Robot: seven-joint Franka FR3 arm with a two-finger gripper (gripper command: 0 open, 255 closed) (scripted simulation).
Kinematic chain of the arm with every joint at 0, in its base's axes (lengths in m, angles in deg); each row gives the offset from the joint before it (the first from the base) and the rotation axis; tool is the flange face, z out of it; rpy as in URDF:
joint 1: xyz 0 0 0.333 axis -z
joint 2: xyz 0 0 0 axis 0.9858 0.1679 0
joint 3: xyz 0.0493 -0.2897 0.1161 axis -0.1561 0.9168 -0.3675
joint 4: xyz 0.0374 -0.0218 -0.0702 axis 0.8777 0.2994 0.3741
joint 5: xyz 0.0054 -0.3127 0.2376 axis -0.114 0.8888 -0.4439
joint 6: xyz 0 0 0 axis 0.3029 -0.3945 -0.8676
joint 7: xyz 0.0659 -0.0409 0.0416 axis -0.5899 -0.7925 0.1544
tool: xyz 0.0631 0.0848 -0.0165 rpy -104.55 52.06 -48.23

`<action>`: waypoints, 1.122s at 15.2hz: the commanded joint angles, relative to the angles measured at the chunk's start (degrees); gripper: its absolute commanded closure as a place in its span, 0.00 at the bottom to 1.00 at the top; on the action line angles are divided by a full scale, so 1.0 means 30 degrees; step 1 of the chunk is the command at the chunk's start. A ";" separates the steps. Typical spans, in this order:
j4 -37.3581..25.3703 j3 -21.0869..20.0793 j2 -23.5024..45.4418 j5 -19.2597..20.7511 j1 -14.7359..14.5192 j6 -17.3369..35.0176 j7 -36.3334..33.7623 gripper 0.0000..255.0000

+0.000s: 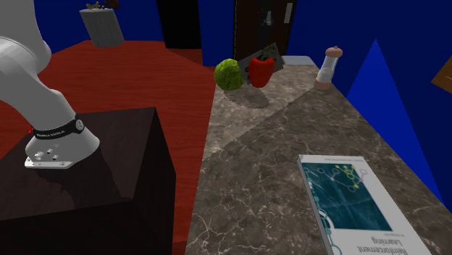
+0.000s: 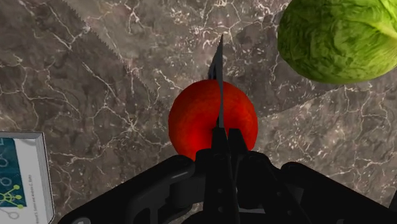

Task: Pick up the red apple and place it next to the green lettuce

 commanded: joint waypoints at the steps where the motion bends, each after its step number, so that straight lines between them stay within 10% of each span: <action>1: 0.0553 -0.0006 -0.0027 -0.0013 -0.0037 0.0537 0.0071 1.00; 17: 0.3862 -0.0111 0.0495 -0.0285 -0.0176 0.4314 0.0677 1.00</action>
